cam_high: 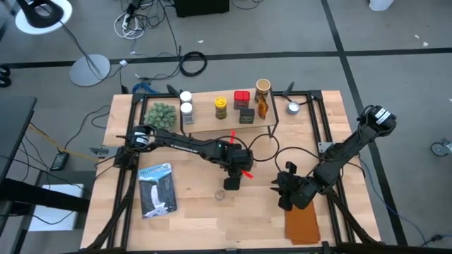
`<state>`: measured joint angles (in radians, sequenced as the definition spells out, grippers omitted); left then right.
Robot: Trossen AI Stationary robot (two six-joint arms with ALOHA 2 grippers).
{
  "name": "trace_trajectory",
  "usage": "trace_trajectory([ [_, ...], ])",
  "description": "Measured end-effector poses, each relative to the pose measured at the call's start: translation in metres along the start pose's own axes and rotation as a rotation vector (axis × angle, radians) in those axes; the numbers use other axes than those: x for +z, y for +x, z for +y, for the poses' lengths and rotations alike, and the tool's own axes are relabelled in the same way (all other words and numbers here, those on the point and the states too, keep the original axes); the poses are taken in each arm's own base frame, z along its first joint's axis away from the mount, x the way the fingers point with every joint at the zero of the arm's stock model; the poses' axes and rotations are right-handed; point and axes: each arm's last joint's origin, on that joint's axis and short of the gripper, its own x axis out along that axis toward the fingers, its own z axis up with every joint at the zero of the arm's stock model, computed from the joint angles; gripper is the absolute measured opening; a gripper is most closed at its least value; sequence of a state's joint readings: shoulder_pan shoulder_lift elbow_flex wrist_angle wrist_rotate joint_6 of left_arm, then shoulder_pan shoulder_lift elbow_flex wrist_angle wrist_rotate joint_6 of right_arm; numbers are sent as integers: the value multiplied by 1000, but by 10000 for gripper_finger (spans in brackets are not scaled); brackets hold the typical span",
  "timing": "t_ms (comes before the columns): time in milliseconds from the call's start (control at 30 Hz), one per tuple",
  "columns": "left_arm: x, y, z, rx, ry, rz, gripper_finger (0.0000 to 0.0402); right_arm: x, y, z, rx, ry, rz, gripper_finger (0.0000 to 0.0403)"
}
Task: Shelf spices
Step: Put the green seasoning bottle on the shelf
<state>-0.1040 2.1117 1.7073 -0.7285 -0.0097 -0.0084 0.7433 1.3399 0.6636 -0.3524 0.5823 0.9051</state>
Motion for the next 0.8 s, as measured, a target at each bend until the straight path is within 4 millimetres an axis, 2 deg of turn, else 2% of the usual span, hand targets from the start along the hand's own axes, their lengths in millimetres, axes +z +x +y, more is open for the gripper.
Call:
trace_trajectory([
  [567,0,0,0,0,-3,3,245,0,0,1,5,-5,-4,112],
  [800,0,0,0,1,-3,4,224,0,0,1,5,-5,-4,111],
])
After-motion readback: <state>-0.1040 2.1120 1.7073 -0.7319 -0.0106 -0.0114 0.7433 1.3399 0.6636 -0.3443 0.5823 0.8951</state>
